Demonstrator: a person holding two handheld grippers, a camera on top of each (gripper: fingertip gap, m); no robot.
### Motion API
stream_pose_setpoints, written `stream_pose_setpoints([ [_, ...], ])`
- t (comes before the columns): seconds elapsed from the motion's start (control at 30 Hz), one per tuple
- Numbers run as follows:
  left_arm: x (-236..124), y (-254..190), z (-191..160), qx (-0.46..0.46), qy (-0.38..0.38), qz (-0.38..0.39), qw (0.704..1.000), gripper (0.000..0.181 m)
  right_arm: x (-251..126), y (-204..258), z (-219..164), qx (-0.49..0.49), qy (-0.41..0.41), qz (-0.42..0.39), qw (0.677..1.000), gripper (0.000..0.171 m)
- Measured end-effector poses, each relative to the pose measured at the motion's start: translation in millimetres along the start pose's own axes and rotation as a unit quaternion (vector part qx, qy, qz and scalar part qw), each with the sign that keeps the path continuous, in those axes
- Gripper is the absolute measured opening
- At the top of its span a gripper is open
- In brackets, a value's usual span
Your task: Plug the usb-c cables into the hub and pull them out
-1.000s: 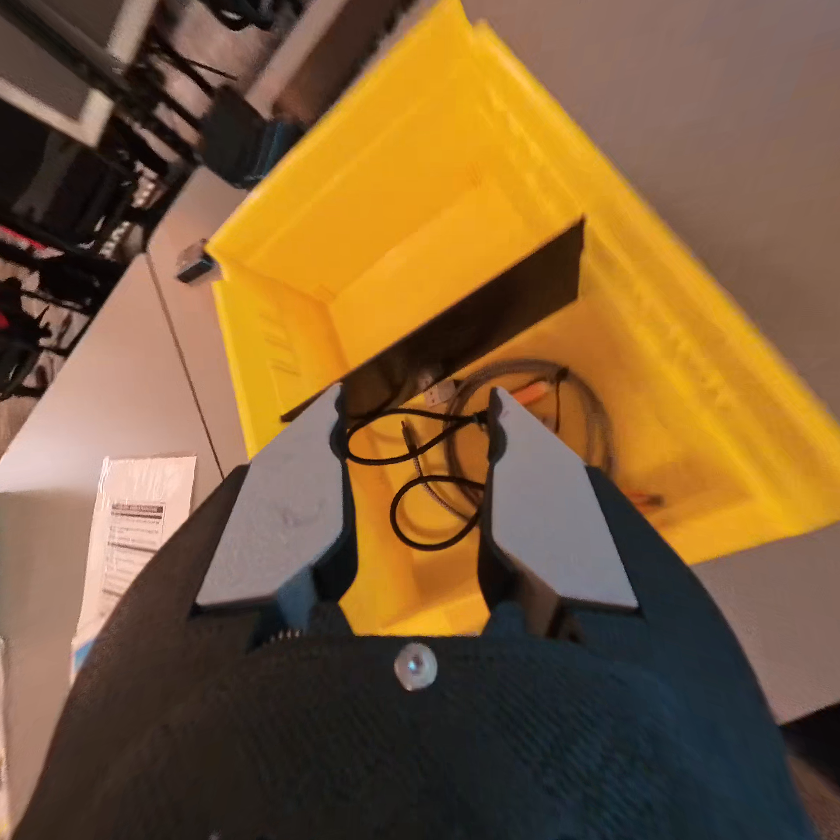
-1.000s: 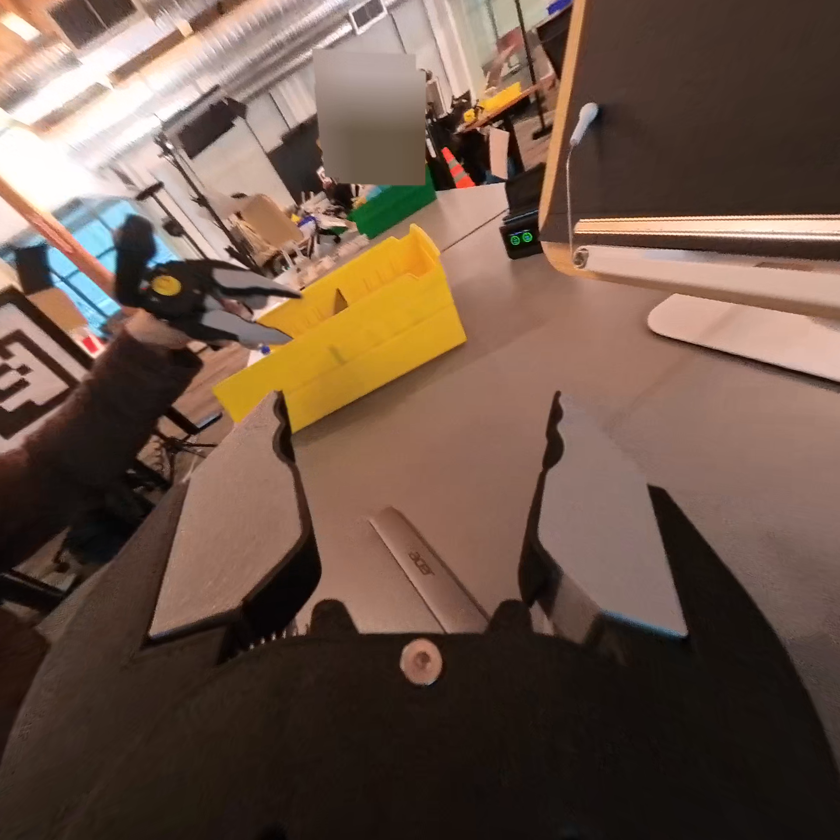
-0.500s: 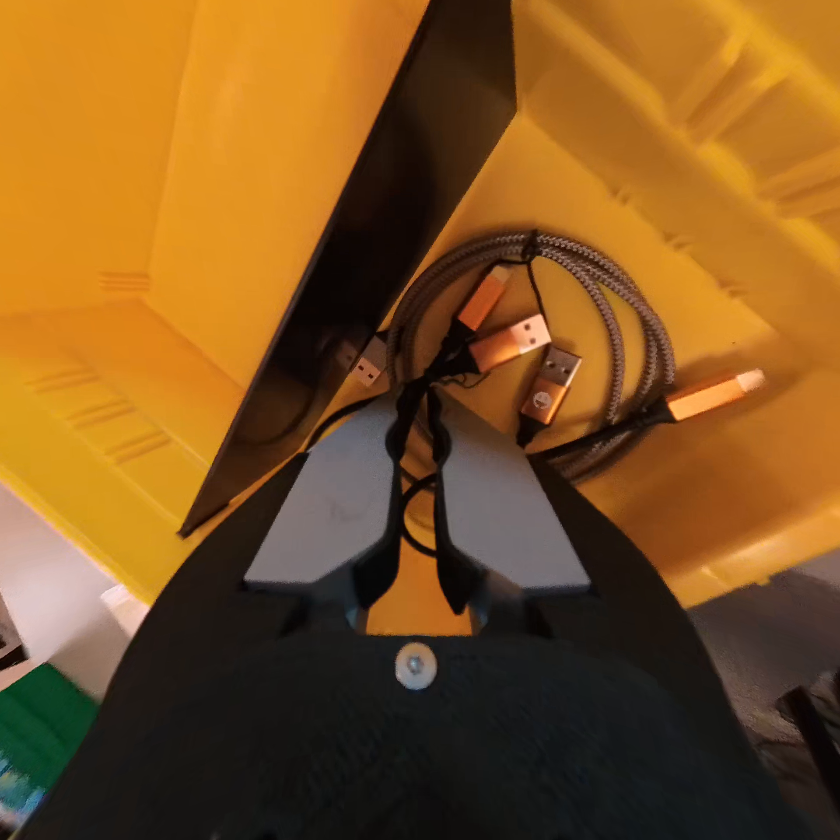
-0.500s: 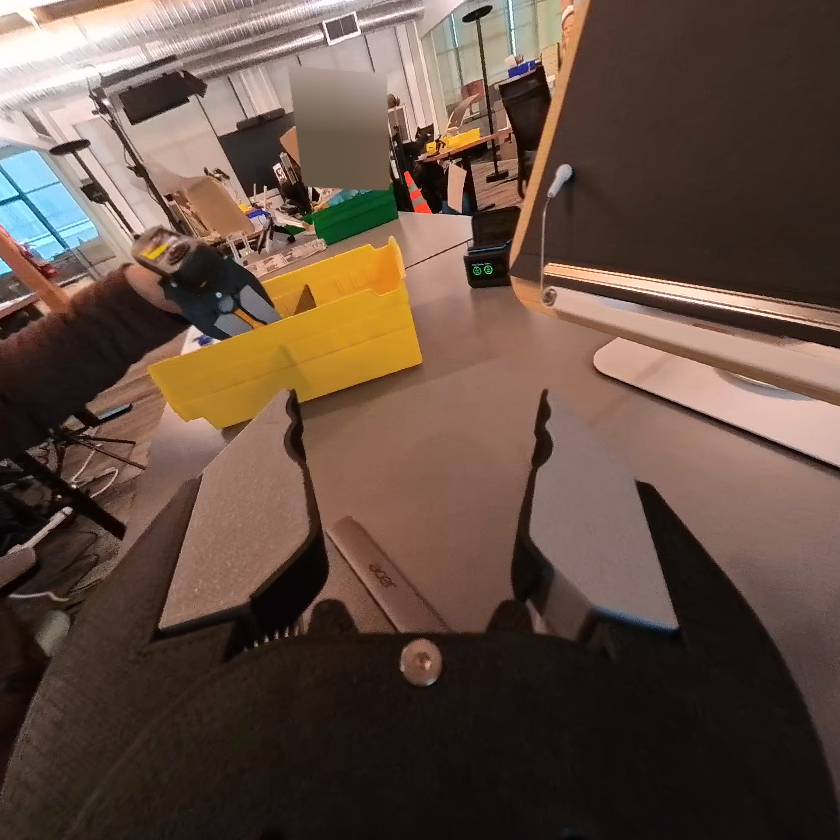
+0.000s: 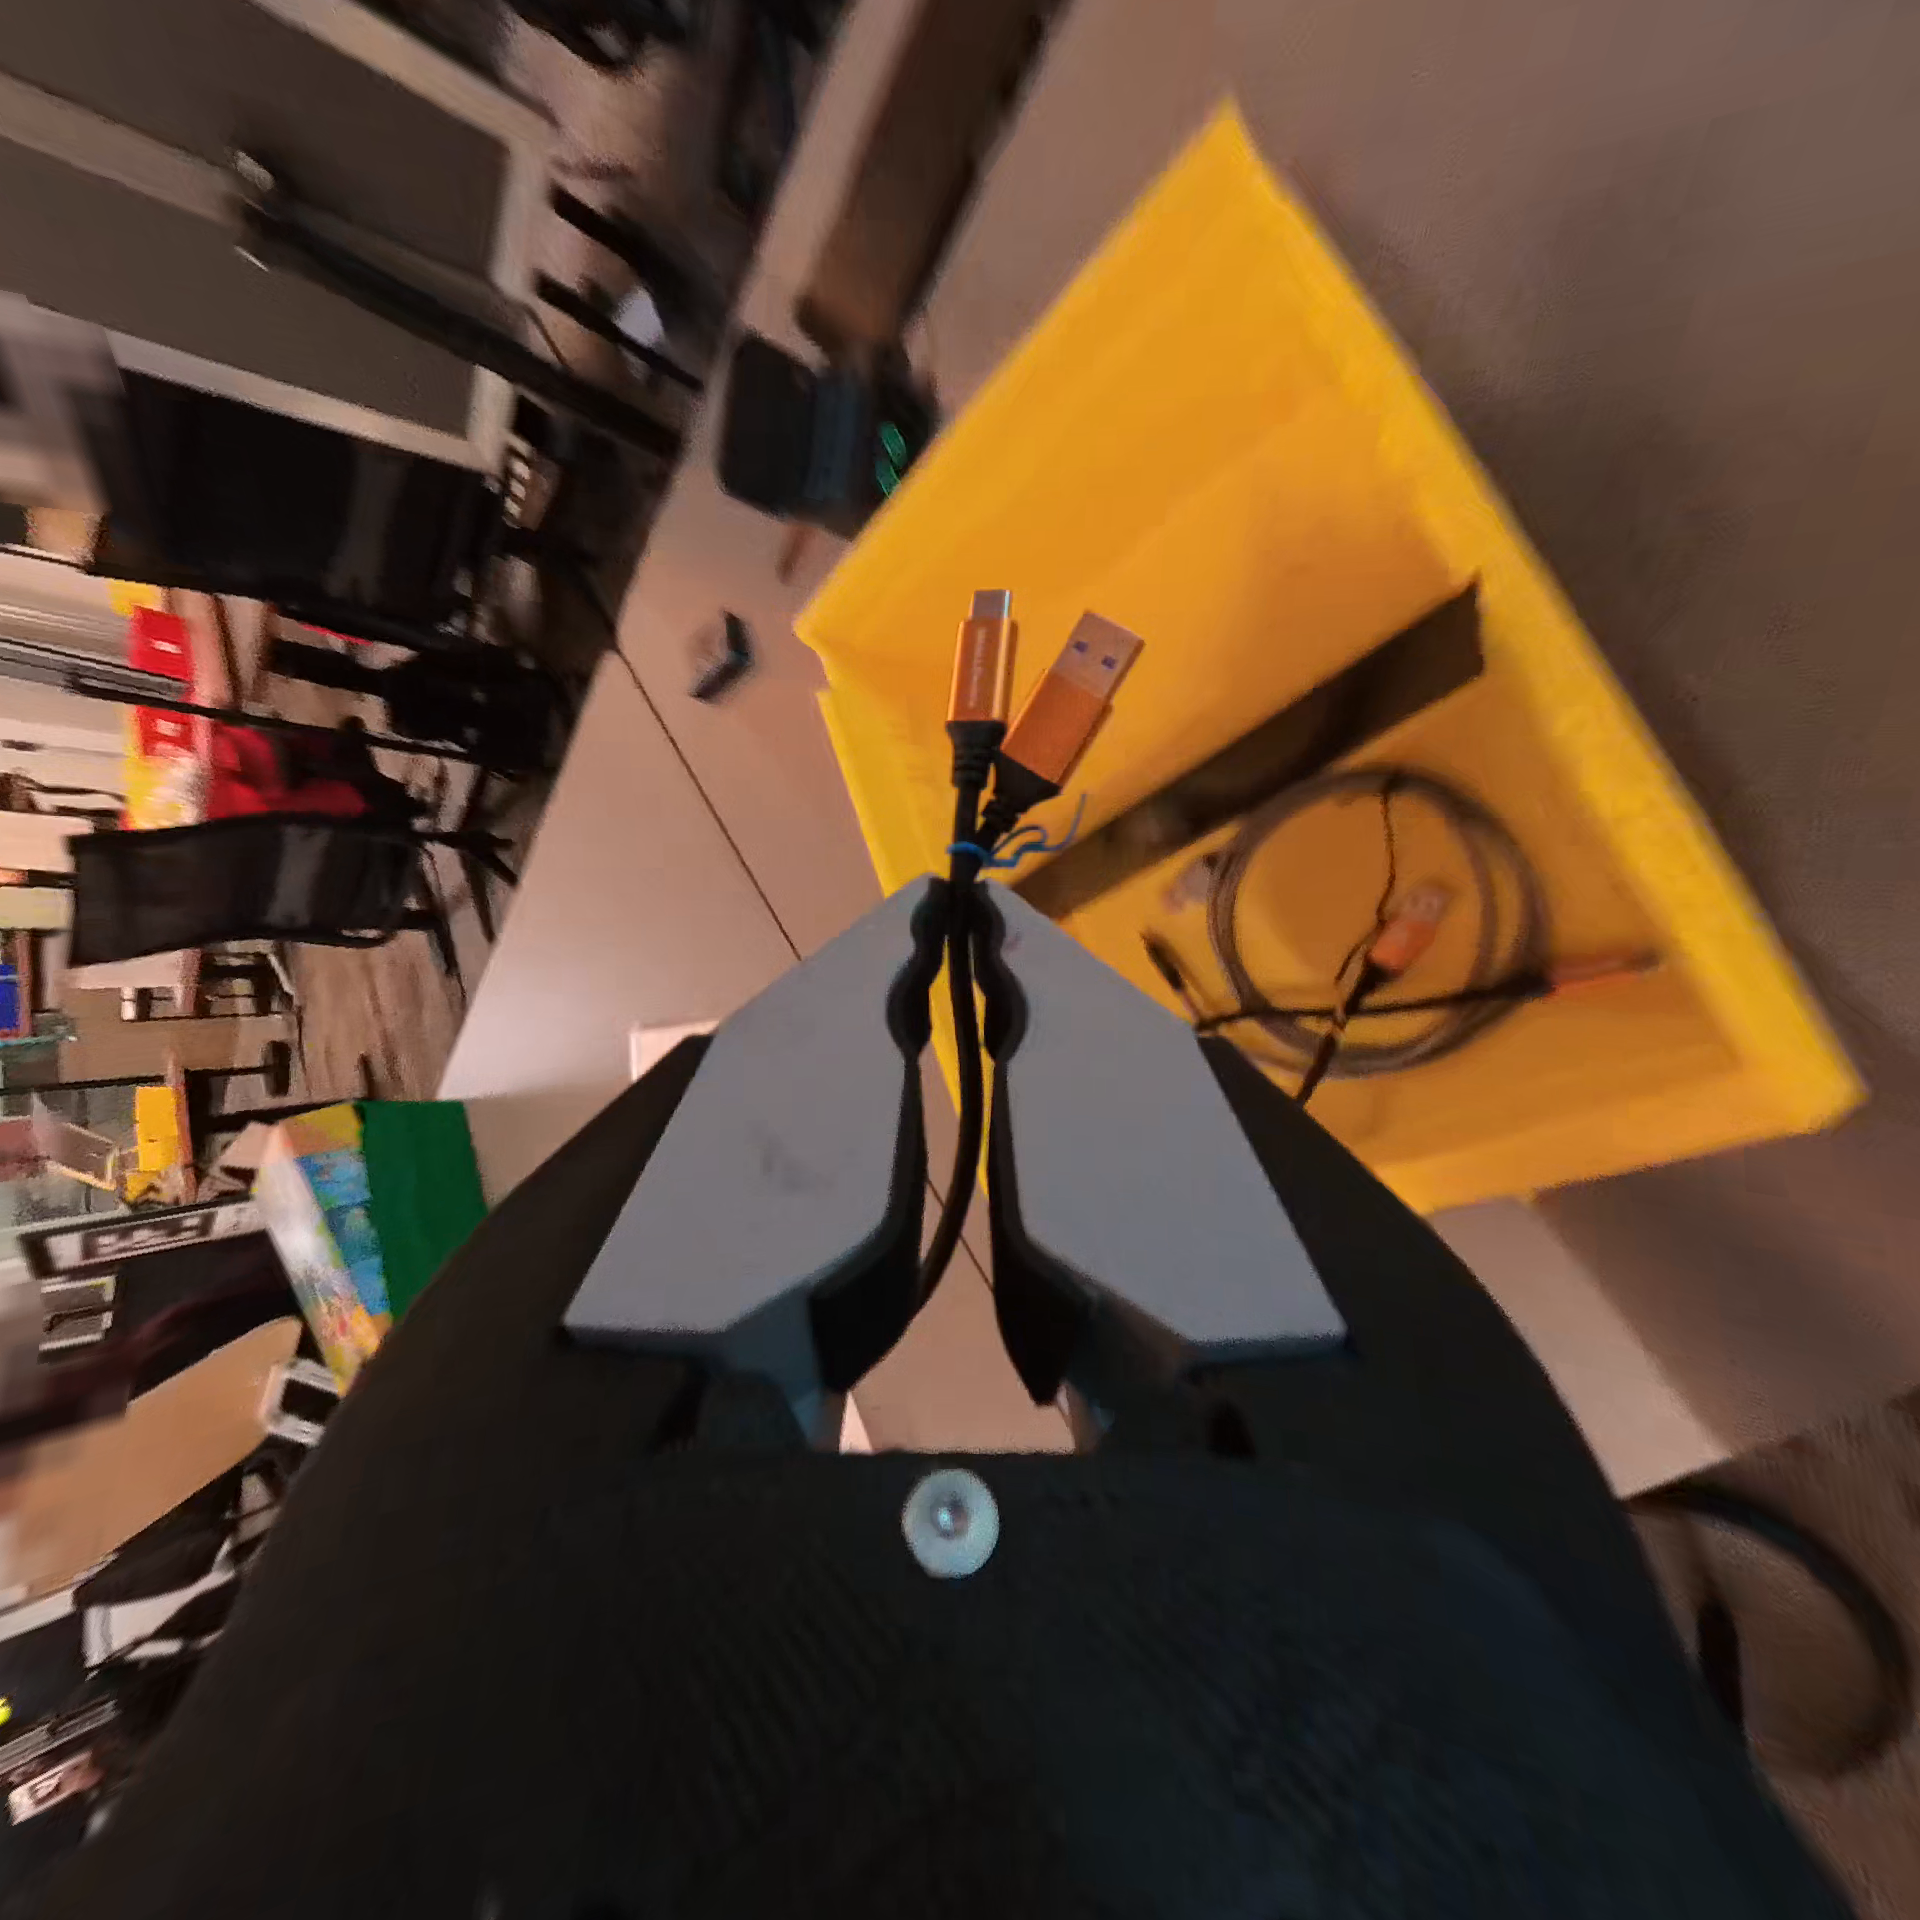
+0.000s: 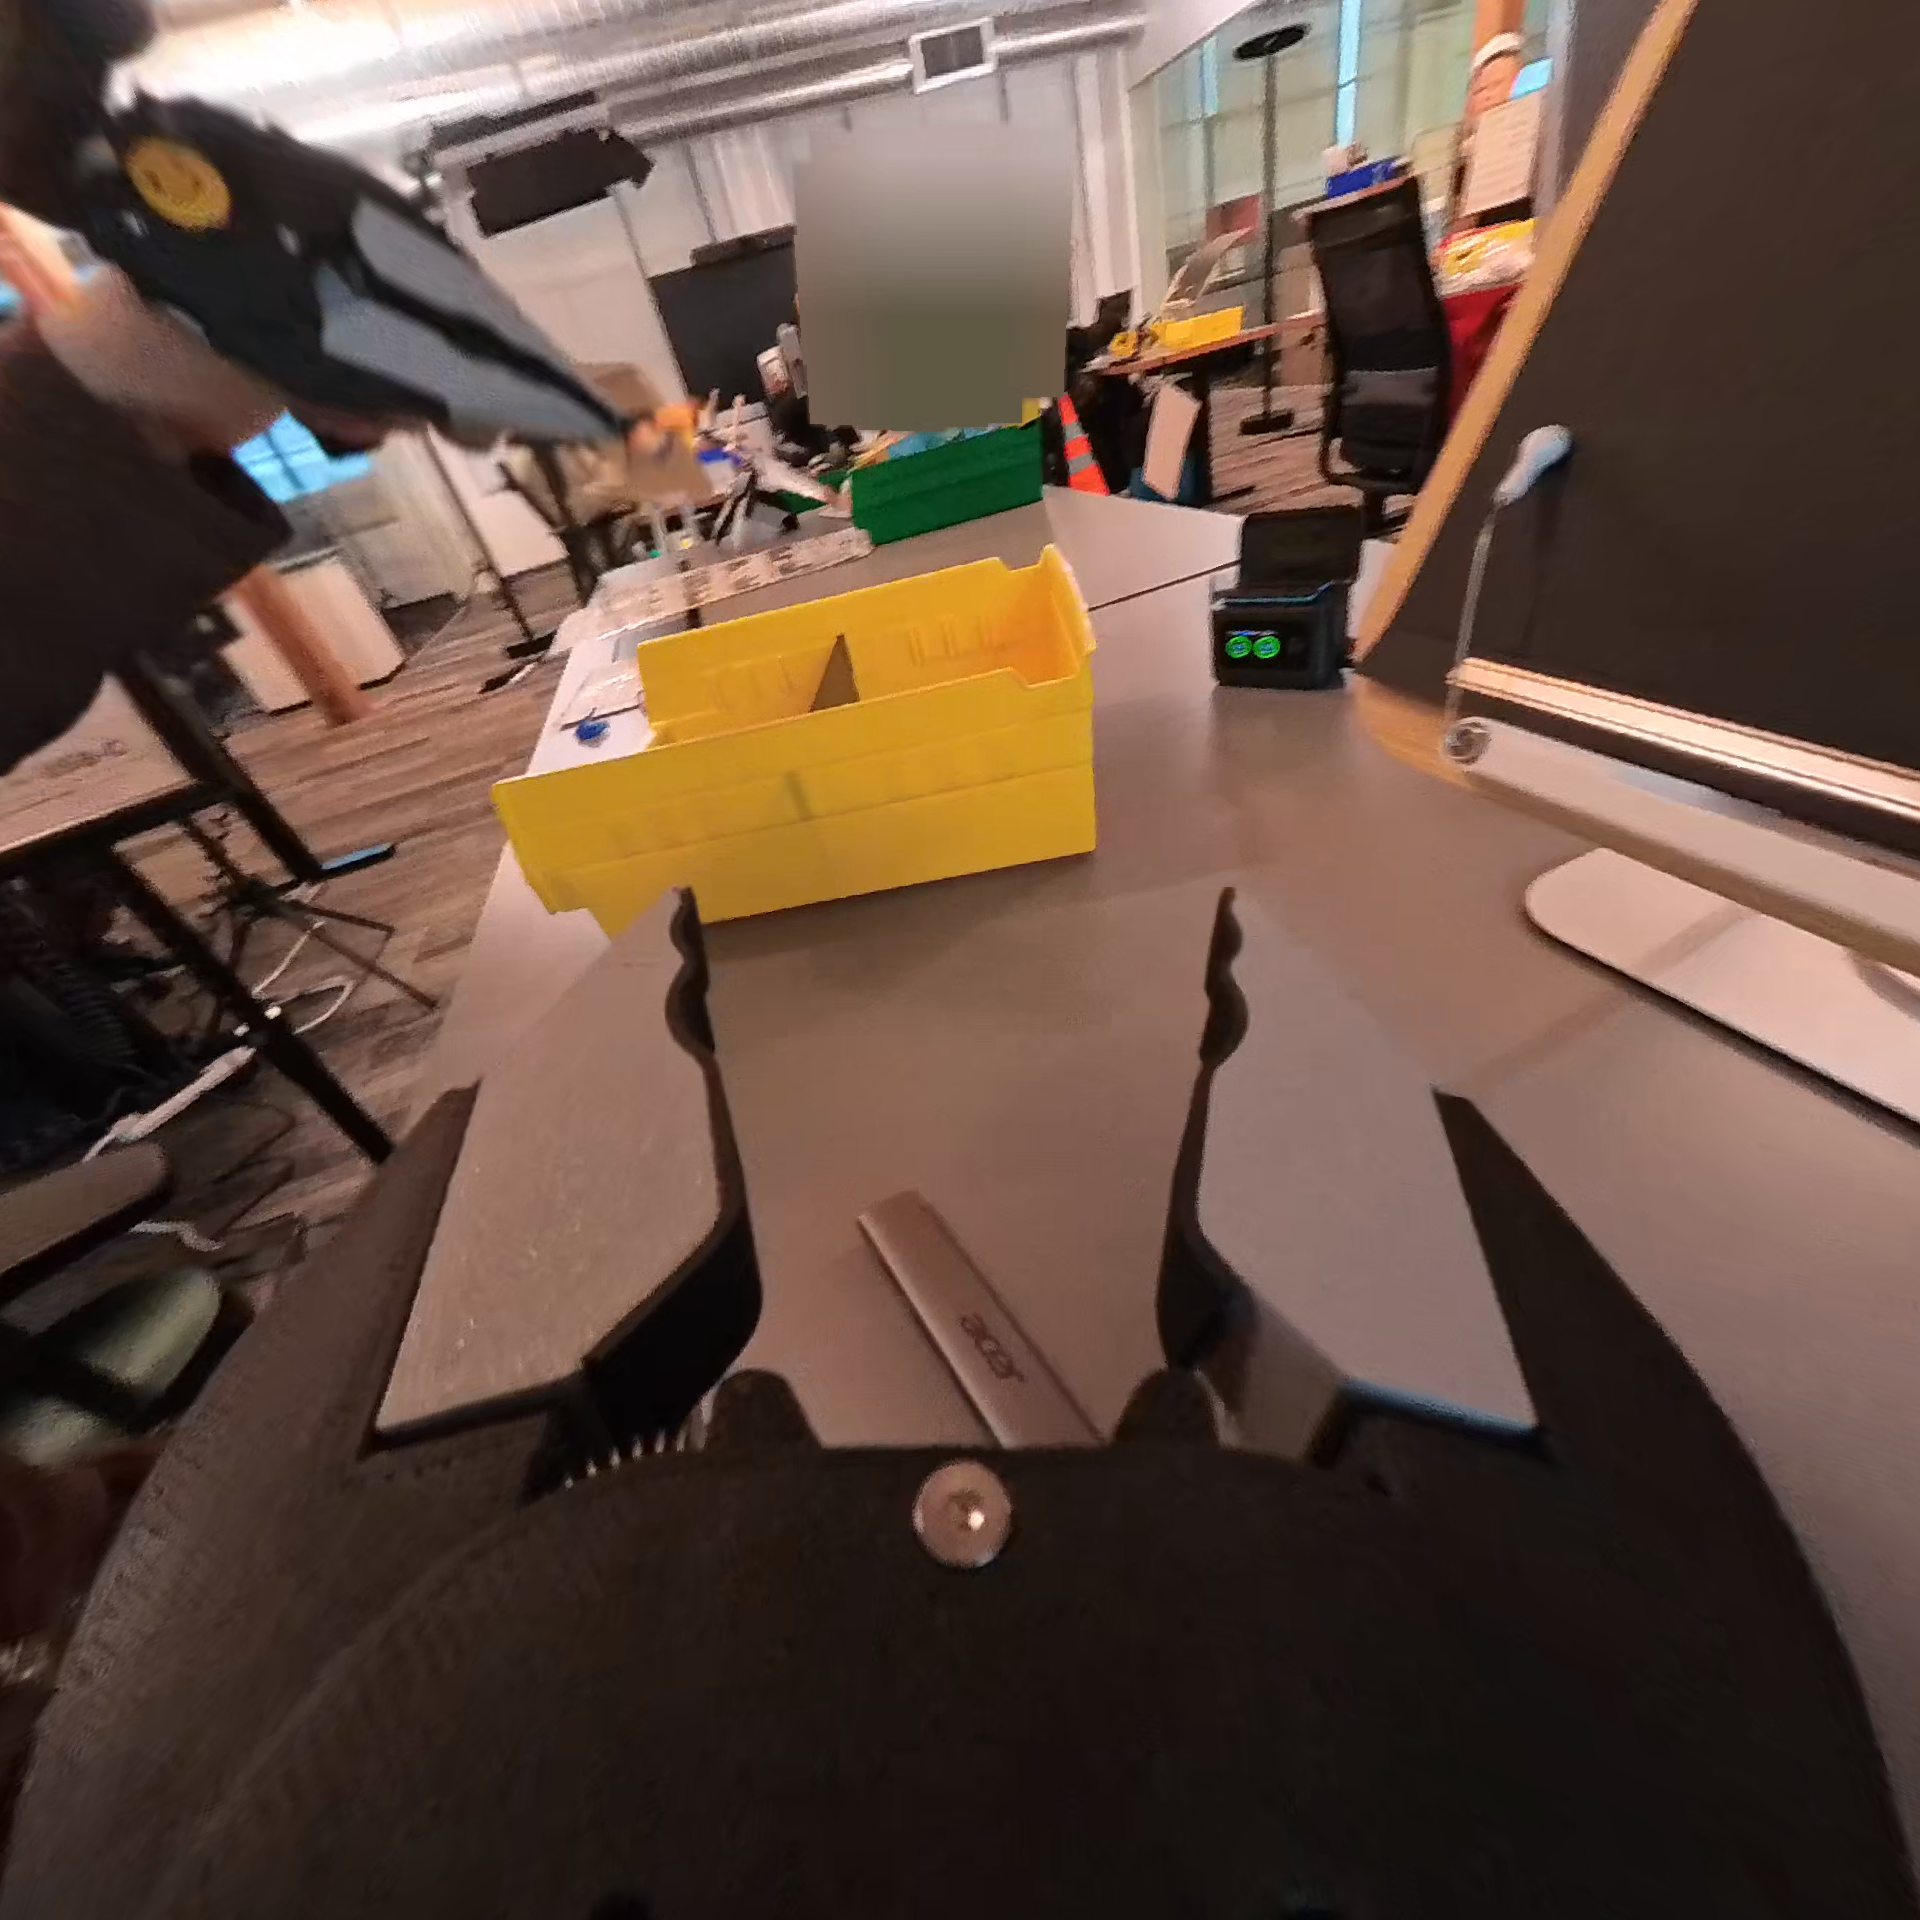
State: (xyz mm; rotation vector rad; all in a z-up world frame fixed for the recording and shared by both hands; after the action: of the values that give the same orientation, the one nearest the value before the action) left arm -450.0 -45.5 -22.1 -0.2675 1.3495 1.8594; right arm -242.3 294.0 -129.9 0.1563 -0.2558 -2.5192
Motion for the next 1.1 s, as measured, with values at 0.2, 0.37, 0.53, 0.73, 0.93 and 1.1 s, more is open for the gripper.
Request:
stream_pose_setpoints([
  [0.2, -49.0, -60.4, 99.7, -0.056, -0.185, -0.045, 0.980, 0.002, 0.7, 30.4, 7.5, -0.023, -0.003, 0.121, 0.992, 0.093],
  [0.37, -22.3, -146.6, 171.1, -0.145, -0.323, -0.146, 0.924, 0.000, -3.9, 58.5, 26.6, -0.024, -0.069, 0.185, 0.980, 0.099],
  [0.53, 16.8, -203.1, 216.7, -0.167, -0.370, -0.199, 0.892, 0.001, -13.7, 42.4, 32.4, -0.014, -0.080, 0.117, 0.990, 0.022],
  [0.73, 48.5, -198.6, 236.3, -0.276, -0.429, -0.290, 0.810, 0.009, -34.7, 17.1, 38.9, -0.010, -0.104, 0.008, 0.994, 0.008],
  [0.93, 104.8, -196.8, 211.9, -0.286, -0.418, -0.264, 0.821, 0.030, -42.1, 9.7, 38.0, -0.132, -0.010, -0.209, 0.969, 0.007],
  [1.1, 137.9, -195.7, 196.7, -0.305, -0.347, -0.245, 0.852, 0.028, -55.2, 8.9, 35.4, -0.089, 0.029, -0.245, 0.965, 0.008],
])
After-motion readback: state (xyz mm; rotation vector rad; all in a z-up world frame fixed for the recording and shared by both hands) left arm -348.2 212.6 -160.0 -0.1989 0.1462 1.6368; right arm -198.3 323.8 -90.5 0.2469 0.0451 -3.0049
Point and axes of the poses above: each gripper's, where its closed fingertips meet, x out along the fingers, z out of its top, y = z × x across the jaws, the point moved 7 cm from there along -x, back along the fingers, and after that the axes turned 4 degrees about z, right-handed, at the moved point
